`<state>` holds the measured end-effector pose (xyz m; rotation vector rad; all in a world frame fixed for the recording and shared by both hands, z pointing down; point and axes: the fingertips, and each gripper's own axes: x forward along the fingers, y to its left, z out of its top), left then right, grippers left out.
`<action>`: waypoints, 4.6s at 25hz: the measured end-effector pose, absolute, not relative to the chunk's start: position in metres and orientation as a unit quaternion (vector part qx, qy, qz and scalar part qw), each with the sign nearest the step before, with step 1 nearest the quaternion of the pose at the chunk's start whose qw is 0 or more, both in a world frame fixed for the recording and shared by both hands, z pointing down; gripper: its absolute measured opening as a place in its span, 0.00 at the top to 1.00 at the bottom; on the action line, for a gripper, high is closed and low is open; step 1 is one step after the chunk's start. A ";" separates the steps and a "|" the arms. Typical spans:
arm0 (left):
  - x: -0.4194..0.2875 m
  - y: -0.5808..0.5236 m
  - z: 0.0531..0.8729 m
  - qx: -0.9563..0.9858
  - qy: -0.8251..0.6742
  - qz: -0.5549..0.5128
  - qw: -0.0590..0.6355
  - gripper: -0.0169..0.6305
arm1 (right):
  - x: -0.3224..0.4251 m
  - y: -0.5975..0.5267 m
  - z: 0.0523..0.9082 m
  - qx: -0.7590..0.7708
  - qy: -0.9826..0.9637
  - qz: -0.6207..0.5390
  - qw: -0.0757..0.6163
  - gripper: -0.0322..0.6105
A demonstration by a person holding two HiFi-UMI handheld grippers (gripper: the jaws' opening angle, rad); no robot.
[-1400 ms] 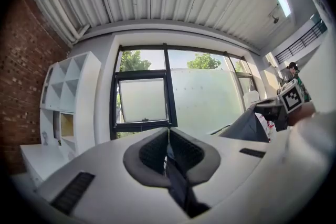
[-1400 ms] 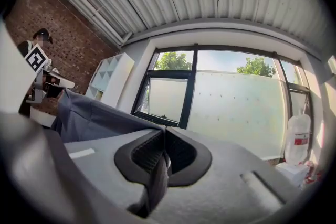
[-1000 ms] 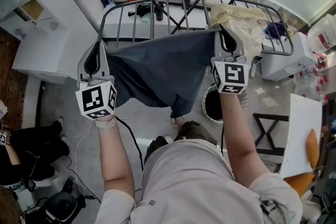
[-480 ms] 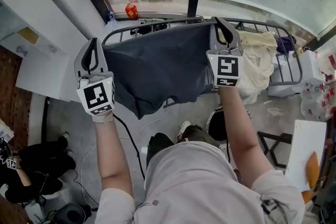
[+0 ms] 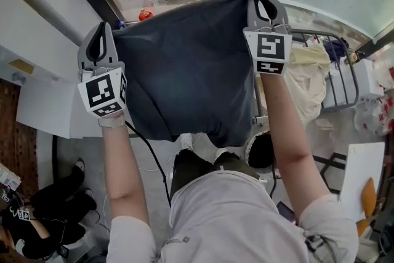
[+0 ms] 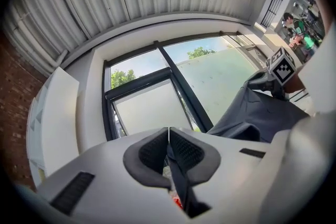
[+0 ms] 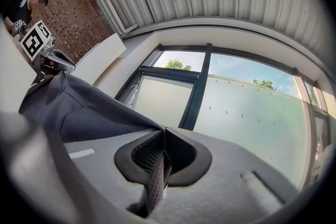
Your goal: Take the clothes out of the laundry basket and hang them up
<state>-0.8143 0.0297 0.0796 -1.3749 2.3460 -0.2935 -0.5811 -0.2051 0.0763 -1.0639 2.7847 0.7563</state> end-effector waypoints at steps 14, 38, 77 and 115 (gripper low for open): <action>-0.933 -0.145 0.160 -0.594 0.788 -0.117 0.111 0.96 | -0.669 -0.323 0.129 -0.414 0.881 0.215 -0.087 0.93; -0.910 -0.187 0.443 -0.693 0.676 -0.226 -0.107 0.95 | -0.668 -0.282 0.428 -0.341 0.867 0.011 -0.363 0.76; -0.527 0.030 0.239 -0.866 0.498 -0.051 0.002 0.70 | -0.384 0.034 0.254 -0.392 0.918 -0.002 -0.059 0.51; -0.445 0.093 0.269 -0.890 0.449 -0.076 0.012 0.69 | -0.308 0.097 0.286 -0.453 0.889 0.003 -0.066 0.51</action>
